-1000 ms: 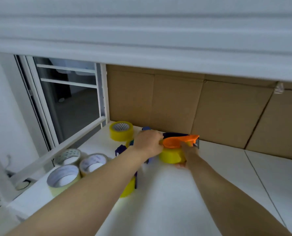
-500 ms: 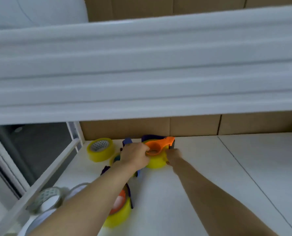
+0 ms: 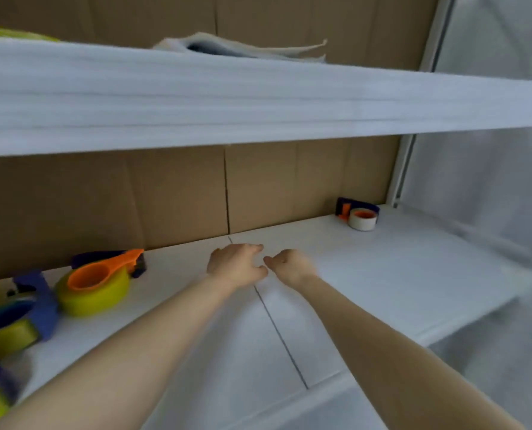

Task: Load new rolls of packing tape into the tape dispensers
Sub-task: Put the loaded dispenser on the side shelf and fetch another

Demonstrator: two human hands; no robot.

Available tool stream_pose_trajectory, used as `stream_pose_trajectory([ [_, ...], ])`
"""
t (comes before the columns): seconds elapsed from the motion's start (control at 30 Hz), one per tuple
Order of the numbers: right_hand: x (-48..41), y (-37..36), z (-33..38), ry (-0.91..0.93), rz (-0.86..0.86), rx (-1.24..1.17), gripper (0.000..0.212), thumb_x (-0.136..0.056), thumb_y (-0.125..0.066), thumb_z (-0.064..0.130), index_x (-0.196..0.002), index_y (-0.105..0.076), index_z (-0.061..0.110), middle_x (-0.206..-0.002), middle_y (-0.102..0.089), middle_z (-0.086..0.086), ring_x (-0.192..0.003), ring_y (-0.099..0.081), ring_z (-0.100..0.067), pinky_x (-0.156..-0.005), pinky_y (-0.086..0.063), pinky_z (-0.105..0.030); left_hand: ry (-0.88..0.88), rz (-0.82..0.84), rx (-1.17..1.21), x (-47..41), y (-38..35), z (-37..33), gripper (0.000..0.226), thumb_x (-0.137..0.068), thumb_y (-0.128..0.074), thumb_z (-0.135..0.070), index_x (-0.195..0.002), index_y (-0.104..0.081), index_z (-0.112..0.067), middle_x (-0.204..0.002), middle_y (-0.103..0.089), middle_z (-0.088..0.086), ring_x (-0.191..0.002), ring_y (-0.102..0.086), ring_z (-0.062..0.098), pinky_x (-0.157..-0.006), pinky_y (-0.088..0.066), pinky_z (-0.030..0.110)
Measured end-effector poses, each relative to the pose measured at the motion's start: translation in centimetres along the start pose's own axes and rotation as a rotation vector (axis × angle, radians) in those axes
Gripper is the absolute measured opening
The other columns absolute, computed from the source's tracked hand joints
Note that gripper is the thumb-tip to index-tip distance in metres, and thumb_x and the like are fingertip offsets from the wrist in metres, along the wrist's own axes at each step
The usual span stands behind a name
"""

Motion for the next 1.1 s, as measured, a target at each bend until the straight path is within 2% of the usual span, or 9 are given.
stream_pose_trajectory([
  [0.1,1.0,7.4,-7.8,-0.050,-0.065,0.003,0.046,-0.095,-0.045,0.044,-0.122,-0.058,0.008,-0.122,-0.061,-0.008,-0.112,-0.056,-0.026,-0.096,-0.046,-0.037,-0.097,0.037,-0.016,-1.9,-2.8,-8.8,0.061,-0.089,-0.052,-0.041,-0.146,-0.032,-0.030,-0.149,-0.040,-0.002,-0.132,-0.042,0.020,-0.106,-0.036,0.031],
  [0.23,1.8,15.3,-16.5,-0.113,-0.150,-0.019,0.045,-0.095,-0.046,0.043,-0.117,-0.060,0.006,-0.120,-0.061,-0.010,-0.111,-0.056,-0.027,-0.096,-0.046,-0.036,-0.141,0.064,-0.012,-4.3,-6.1,-17.2,0.058,-0.091,-0.050,-0.038,-0.146,-0.032,-0.030,-0.147,-0.043,0.000,-0.131,-0.043,0.021,-0.103,-0.036,0.030],
  [0.4,1.1,20.4,-23.8,-0.149,-0.189,-0.075,0.043,-0.095,-0.048,0.041,-0.113,-0.063,0.005,-0.119,-0.062,-0.012,-0.110,-0.056,-0.027,-0.095,-0.045,-0.036,-0.153,0.105,-0.041,-8.3,-9.2,-23.4,0.057,-0.091,-0.050,-0.036,-0.145,-0.034,-0.029,-0.148,-0.041,-0.001,-0.132,-0.042,0.021,-0.100,-0.040,0.031],
  [0.7,-5.9,26.3,-31.2,-0.177,-0.245,-0.095,0.039,-0.095,-0.050,0.036,-0.112,-0.065,0.004,-0.118,-0.064,-0.012,-0.108,-0.058,-0.027,-0.095,-0.047,-0.033,-0.125,0.105,-0.015,-20.4,-14.2,-28.4,0.055,-0.093,-0.049,-0.034,-0.146,-0.033,-0.026,-0.147,-0.041,0.001,-0.129,-0.044,0.024,-0.098,-0.042,0.034],
  [0.87,-12.2,29.3,-32.3,-0.194,-0.227,-0.054,0.038,-0.095,-0.049,0.036,-0.112,-0.064,0.005,-0.119,-0.062,-0.012,-0.110,-0.057,-0.028,-0.098,-0.047,-0.037,-0.080,0.124,0.002,-27.3,-17.1,-29.5,0.054,-0.093,-0.052,-0.036,-0.142,-0.038,-0.022,-0.140,-0.047,0.008,-0.124,-0.047,0.029,-0.095,-0.044,0.036],
  [0.97,-15.3,30.2,-32.4,-0.173,-0.216,-0.035,0.038,-0.096,-0.048,0.036,-0.113,-0.064,0.006,-0.120,-0.062,-0.011,-0.110,-0.057,-0.028,-0.098,-0.046,-0.036,-0.018,0.076,0.013,-30.9,-17.6,-29.8,0.054,-0.092,-0.054,-0.032,-0.141,-0.038,-0.017,-0.136,-0.047,0.012,-0.120,-0.049,0.032,-0.091,-0.043,0.036],
  [1.1,-18.2,30.6,-33.8,-0.178,-0.191,-0.045,0.039,-0.095,-0.048,0.037,-0.116,-0.062,0.007,-0.120,-0.062,-0.011,-0.110,-0.056,-0.028,-0.098,-0.046,-0.036,0.013,0.058,0.026,-34.2,-18.9,-30.3,0.060,-0.090,-0.060,-0.028,-0.143,-0.037,-0.012,-0.138,-0.046,0.013,-0.124,-0.046,0.033,-0.095,-0.043,0.040],
])
Point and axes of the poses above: each hand's wrist, its own x-axis away from the middle knuckle, its own y-axis out of the back of the hand, z = x × y, the point moved 8 cm from there along -x, towards the middle knuckle
